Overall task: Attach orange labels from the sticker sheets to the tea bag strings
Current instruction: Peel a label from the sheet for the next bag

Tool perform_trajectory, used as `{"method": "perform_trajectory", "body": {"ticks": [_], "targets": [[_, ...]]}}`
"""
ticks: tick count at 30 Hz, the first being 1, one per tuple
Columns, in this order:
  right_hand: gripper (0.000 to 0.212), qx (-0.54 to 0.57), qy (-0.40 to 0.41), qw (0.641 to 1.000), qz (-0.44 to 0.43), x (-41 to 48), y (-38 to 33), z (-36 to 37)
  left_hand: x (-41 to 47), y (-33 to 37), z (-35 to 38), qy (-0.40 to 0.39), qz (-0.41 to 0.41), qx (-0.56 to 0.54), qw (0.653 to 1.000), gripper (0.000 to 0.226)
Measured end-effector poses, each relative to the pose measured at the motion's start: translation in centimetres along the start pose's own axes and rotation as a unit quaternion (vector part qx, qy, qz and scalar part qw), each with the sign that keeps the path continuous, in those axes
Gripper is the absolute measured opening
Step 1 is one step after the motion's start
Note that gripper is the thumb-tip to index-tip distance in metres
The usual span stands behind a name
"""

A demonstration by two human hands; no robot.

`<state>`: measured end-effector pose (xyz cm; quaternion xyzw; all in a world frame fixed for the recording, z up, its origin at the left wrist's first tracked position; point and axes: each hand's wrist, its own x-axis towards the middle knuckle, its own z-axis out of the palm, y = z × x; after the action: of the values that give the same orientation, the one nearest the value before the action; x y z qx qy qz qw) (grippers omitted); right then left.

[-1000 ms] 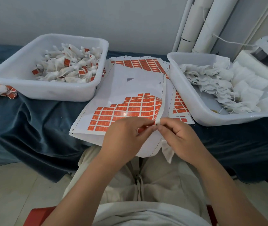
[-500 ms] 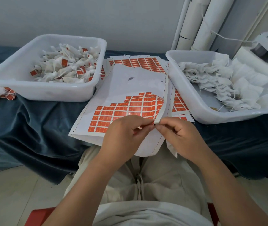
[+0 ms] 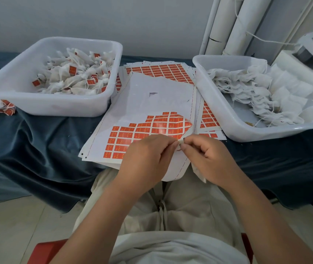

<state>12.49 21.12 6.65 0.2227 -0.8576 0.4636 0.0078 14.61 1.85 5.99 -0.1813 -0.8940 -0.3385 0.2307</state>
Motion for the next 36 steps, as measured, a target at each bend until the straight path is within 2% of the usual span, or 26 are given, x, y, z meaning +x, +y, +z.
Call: {"method": "perform_trajectory", "body": {"ticks": [4,6,8,11,16,19,23,28,31,36], "targets": [[0.013,0.072,0.041,0.996,0.014,0.3,-0.3,-0.3,0.1,-0.4,-0.5,-0.027,-0.071,-0.104,0.992,0.033],[0.010,0.138,0.063,0.988,0.038,0.3,-0.1,-0.2,0.1,-0.3,-0.5,-0.033,-0.082,-0.124,0.988,0.026],[0.010,0.181,0.050,0.980,0.061,0.3,0.1,-0.2,0.0,-0.1,-0.3,-0.014,-0.100,-0.145,0.984,0.022],[0.010,0.157,0.024,0.986,0.052,0.2,0.2,-0.1,-0.1,0.2,-0.1,0.014,-0.116,-0.147,0.982,0.018],[0.013,0.013,0.048,0.999,0.000,0.2,0.3,-0.1,-0.2,0.7,-0.4,0.022,-0.048,-0.029,0.998,0.013],[0.013,-0.044,0.053,0.997,-0.038,0.1,0.1,-0.2,-0.1,1.0,-0.7,0.009,-0.004,0.032,0.999,0.018],[0.014,-0.025,0.060,0.997,-0.029,-0.2,-0.2,-0.1,0.3,0.7,-1.5,-0.037,0.042,0.065,0.996,0.034],[0.013,0.042,0.016,0.999,0.031,0.1,-0.5,0.5,0.7,-0.4,-2.7,-0.084,0.055,0.015,0.995,0.024],[0.016,0.061,0.012,0.997,0.044,0.1,-0.5,0.5,0.9,-0.8,-2.7,-0.081,0.080,-0.012,0.993,0.023],[0.018,0.057,0.024,0.997,0.051,0.0,-0.5,0.1,0.5,-0.9,-1.6,-0.032,0.131,0.060,0.989,0.019]]}}
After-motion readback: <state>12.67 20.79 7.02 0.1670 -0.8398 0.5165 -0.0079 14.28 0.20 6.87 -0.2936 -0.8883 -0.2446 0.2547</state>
